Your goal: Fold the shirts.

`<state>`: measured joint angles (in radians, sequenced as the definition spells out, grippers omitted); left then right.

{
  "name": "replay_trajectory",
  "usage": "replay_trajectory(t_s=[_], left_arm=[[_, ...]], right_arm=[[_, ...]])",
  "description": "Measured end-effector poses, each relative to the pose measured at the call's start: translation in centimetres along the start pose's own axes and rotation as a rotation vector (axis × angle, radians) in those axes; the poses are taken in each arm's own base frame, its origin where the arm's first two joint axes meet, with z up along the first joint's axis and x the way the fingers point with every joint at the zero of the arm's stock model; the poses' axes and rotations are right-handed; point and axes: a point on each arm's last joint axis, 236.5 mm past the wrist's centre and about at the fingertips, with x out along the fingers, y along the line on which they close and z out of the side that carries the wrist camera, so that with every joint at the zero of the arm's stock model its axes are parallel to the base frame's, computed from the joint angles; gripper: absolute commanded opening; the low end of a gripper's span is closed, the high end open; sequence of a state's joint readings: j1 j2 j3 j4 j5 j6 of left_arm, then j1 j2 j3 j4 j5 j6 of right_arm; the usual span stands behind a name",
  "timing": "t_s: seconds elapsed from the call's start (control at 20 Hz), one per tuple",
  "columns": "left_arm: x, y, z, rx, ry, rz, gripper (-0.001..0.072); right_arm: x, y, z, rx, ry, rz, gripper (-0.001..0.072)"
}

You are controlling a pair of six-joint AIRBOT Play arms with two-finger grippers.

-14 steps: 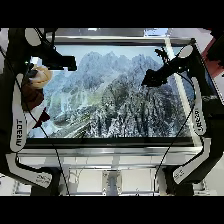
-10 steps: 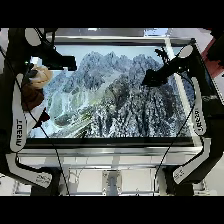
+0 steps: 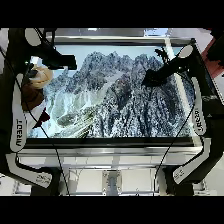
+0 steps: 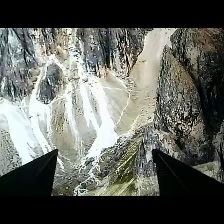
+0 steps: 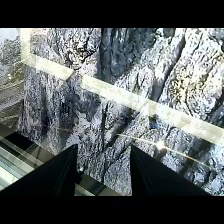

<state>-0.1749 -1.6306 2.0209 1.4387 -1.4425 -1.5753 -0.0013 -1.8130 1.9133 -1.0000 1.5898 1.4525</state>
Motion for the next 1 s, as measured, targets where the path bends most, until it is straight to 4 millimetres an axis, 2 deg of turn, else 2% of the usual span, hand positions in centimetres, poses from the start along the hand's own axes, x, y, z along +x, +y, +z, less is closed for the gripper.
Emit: replay_trajectory(t_s=[0.25,0.35,0.45,0.65,0.75,0.85,1.0], left_arm=[[0.0,1.2,0.7,0.008,-0.030,0.051,0.0705],[-0.2,2.9,1.1,0.022,-0.046,0.122,0.0704],[-0.7,5.6,2.0,0.059,-0.079,0.241,0.0699],[-3.6,12.9,4.9,0.111,-0.191,0.505,0.0699],[-5.4,17.9,5.1,0.054,-0.221,0.611,0.0699],[-7.4,23.6,3.6,-0.087,-0.225,0.699,0.0699],[-10.0,32.3,-2.1,-0.442,-0.205,0.777,0.0699]], right_arm=[[0.0,0.0,0.1,-0.001,-0.006,0.000,0.0389],[0.0,0.0,0.6,0.000,-0.025,-0.002,0.0389],[0.0,-0.1,0.9,0.000,-0.040,-0.003,0.0389],[0.0,0.0,1.3,0.001,-0.053,-0.005,0.0389],[0.0,-0.1,1.3,0.001,-0.056,-0.005,0.0389],[0.0,-0.1,1.3,0.001,-0.056,-0.005,0.0389],[0.0,-0.1,1.5,0.003,-0.062,-0.006,0.0389]])
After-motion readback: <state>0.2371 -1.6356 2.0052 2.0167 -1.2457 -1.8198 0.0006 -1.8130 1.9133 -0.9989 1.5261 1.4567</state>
